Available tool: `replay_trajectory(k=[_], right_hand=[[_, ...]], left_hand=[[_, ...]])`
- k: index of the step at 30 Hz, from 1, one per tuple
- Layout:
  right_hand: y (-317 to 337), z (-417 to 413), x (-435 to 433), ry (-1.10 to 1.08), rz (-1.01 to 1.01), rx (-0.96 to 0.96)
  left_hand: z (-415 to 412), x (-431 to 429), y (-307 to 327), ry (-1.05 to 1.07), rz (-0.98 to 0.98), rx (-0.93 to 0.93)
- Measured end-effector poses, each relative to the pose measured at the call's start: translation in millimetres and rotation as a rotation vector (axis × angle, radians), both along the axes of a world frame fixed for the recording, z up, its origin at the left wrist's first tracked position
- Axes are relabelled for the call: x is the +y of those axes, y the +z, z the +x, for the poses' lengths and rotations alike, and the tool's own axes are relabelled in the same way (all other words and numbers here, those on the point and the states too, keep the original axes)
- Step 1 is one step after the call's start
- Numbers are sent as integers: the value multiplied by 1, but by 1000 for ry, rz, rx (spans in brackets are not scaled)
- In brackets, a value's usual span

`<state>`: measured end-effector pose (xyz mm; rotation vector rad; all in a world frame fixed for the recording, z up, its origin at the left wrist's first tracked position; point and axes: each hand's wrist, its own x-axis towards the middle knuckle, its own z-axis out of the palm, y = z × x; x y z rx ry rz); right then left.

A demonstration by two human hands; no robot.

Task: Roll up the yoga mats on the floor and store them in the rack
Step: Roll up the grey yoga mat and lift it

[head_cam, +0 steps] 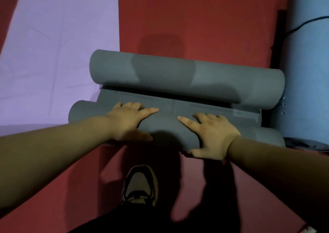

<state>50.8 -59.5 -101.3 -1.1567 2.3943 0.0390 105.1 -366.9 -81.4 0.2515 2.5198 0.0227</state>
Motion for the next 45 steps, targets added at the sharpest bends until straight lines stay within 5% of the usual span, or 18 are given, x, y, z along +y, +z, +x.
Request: replay_trajectory(k=[9, 15, 24, 31, 37, 45], right_hand=[[1, -21, -3, -38, -4, -84], [0, 1, 0, 17, 24, 103], [4, -29, -3, -28, -2, -6], [9, -43, -8, -54, 39, -69], [2, -29, -6, -52, 20, 126], [2, -45, -7, -105, -16, 46]], left_hand=[[10, 2, -11, -50, -74, 128], [-10, -11, -10, -89, -11, 41], [20, 6, -14, -6, 4, 225], [2, 6, -14, -5, -65, 181], [-35, -5, -13, -39, -22, 132], [-43, -6, -10, -103, -61, 125]])
